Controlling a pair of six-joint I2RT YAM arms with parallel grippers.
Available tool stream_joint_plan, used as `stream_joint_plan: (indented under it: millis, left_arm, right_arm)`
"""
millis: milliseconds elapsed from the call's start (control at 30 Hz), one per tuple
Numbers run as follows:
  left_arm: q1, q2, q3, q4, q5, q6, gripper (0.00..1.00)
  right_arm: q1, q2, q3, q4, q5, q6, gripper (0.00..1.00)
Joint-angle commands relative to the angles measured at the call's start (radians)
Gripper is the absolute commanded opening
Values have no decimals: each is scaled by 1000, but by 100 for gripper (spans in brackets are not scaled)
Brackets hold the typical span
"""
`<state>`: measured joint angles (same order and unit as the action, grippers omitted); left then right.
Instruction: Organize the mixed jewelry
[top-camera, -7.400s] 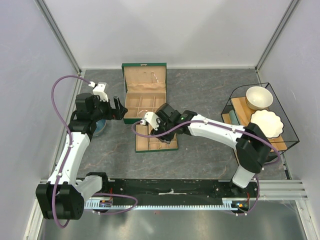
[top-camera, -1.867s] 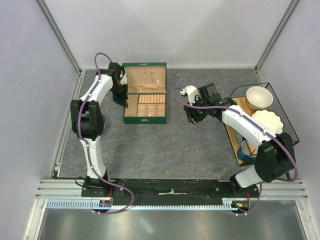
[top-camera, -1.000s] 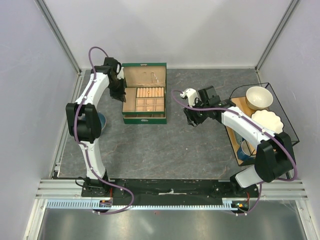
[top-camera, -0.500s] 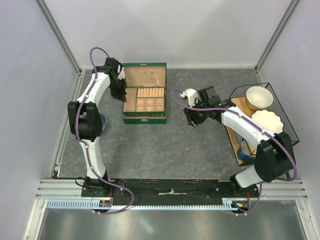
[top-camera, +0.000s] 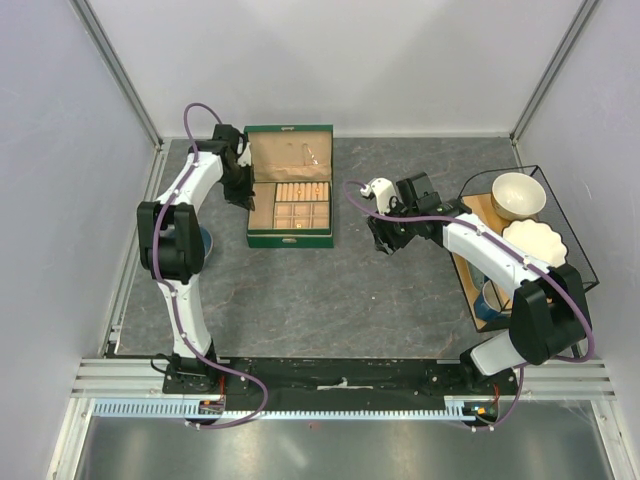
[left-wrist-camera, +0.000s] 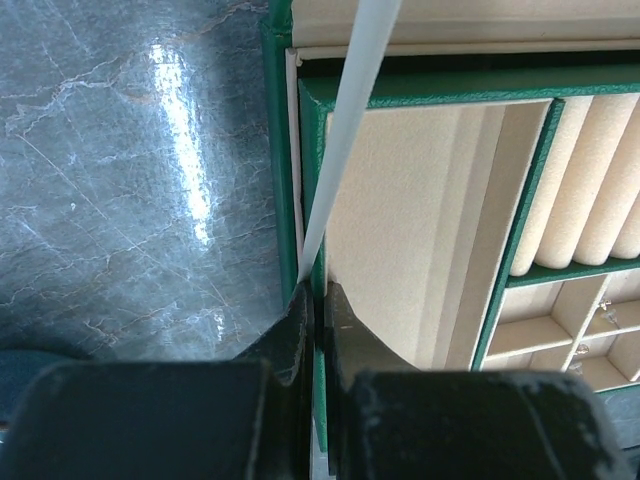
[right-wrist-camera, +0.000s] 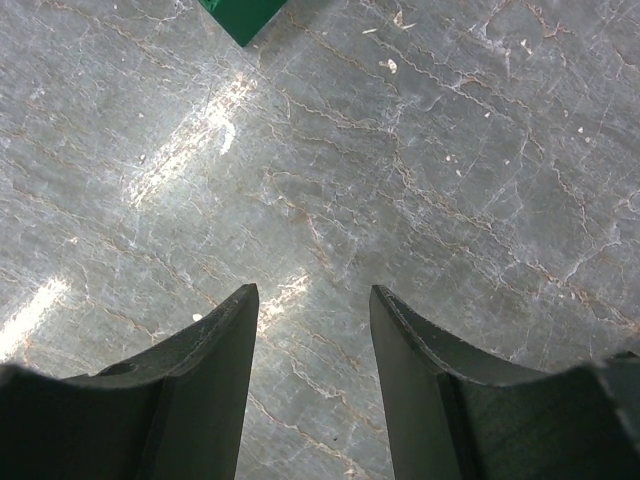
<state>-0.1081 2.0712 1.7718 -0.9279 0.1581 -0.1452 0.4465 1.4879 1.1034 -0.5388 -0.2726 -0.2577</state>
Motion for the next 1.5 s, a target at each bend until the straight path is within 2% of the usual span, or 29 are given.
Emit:
stream_joint_plan:
  millis: [0, 1067, 1467]
  left_arm:
    - [-8, -39, -20, 46, 23, -19, 1]
    - [-42, 0, 60, 58, -29, 15, 1]
    - [-48, 12, 63, 46, -37, 45, 13]
  right_arm:
    - [-3, -14, -8, 25, -19, 3, 57]
    - [-6, -21, -39, 42, -33, 9, 57]
    - [-3, -21, -45, 45, -39, 11, 57]
